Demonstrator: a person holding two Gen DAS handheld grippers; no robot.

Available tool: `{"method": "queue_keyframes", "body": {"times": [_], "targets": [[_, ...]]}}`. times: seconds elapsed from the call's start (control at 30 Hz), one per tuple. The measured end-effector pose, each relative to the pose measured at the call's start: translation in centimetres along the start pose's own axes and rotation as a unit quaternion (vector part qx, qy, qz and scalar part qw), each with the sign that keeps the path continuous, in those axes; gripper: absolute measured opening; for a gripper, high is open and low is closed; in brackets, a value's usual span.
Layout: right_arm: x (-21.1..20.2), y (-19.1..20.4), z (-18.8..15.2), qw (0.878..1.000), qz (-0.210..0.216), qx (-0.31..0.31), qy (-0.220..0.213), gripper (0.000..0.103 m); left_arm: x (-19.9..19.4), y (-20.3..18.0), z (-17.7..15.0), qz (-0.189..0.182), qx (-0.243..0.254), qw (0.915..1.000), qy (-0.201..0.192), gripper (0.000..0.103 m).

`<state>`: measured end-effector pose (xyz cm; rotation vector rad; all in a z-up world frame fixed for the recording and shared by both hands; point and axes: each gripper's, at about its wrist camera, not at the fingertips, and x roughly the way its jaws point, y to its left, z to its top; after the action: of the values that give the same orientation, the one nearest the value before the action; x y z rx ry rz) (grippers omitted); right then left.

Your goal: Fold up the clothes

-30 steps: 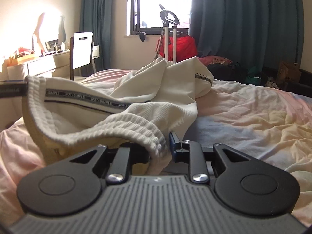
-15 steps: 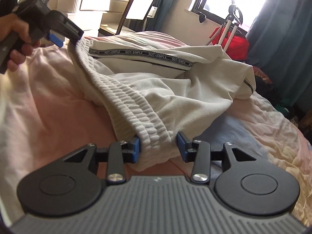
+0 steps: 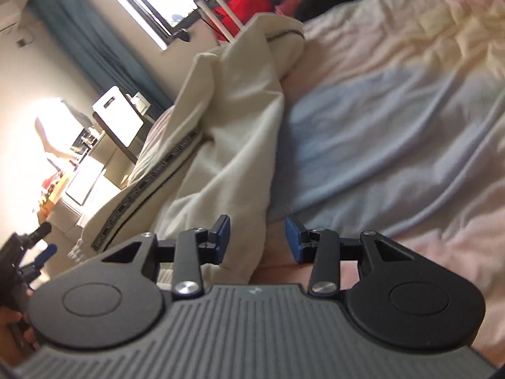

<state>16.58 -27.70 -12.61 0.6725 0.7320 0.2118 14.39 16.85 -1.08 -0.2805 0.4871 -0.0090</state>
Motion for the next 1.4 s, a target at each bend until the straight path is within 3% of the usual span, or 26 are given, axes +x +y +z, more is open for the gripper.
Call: {"method": "queue_keyframes", "body": {"times": [0.1,0.27,0.37,0.5,0.57,0.67,0.7,0.8,0.83,0.87,0.9,1.07,1.27,1.4], "targets": [[1.6,-1.9,-0.9,0.996,0.015,0.080,0.019,0.043,3.1,0.5,-0.8,0.014,0.008,0.9991,0.038,0.081],[3.0,-2.7,-1.2,0.989,0.042,0.137,0.030,0.042,5.8,2.5,-1.7,-0.059,-0.041,0.9941,0.081,0.081],[3.4,-3.2,-1.6,0.978,0.090,0.185,0.043,0.043,6.0,2.5,-2.2,-0.086,-0.038,0.9912,0.093,0.084],[3.4,-2.1,-1.6,0.985,0.075,0.147,0.047,0.052,6.9,1.2,-3.4,-0.072,0.003,0.9912,0.112,0.084],[3.6,-1.9,-1.7,0.987,0.069,0.137,0.047,0.052,7.6,0.6,-4.0,-0.062,0.020,0.9901,0.124,0.082],[3.9,-1.9,-1.8,0.987,0.069,0.135,0.046,0.055,8.4,0.4,-4.2,-0.054,0.008,0.9900,0.130,0.068],[4.0,-1.9,-1.9,0.986,0.075,0.140,0.045,0.055,8.7,0.4,-4.3,-0.051,0.004,0.9900,0.132,0.059],[4.3,-2.4,-2.3,0.981,0.102,0.160,0.047,0.055,9.1,1.0,-3.7,-0.055,-0.052,0.9899,0.120,0.037],[4.3,-2.3,-2.4,0.980,0.112,0.159,0.047,0.053,9.2,1.1,-3.3,-0.058,-0.069,0.9895,0.114,0.026],[4.3,-2.0,-2.6,0.980,0.114,0.155,0.048,0.048,9.2,1.3,-2.8,-0.061,-0.085,0.9887,0.107,0.021],[4.2,-1.6,-2.7,0.981,0.114,0.150,0.047,0.036,9.2,1.5,-2.3,-0.064,-0.102,0.9877,0.100,0.020],[3.9,2.9,-4.0,0.986,0.113,0.113,0.038,0.028,8.5,3.6,0.7,-0.065,-0.144,0.9873,0.015,0.019],[6.5,12.1,-7.2,0.979,0.177,0.086,0.055,0.025,11.1,9.3,8.2,0.001,-0.130,0.9914,0.007,0.019],[10.6,19.5,-9.1,0.967,0.232,0.081,0.069,0.025,11.4,12.2,14.5,0.086,-0.077,0.9927,-0.035,0.019]]}}
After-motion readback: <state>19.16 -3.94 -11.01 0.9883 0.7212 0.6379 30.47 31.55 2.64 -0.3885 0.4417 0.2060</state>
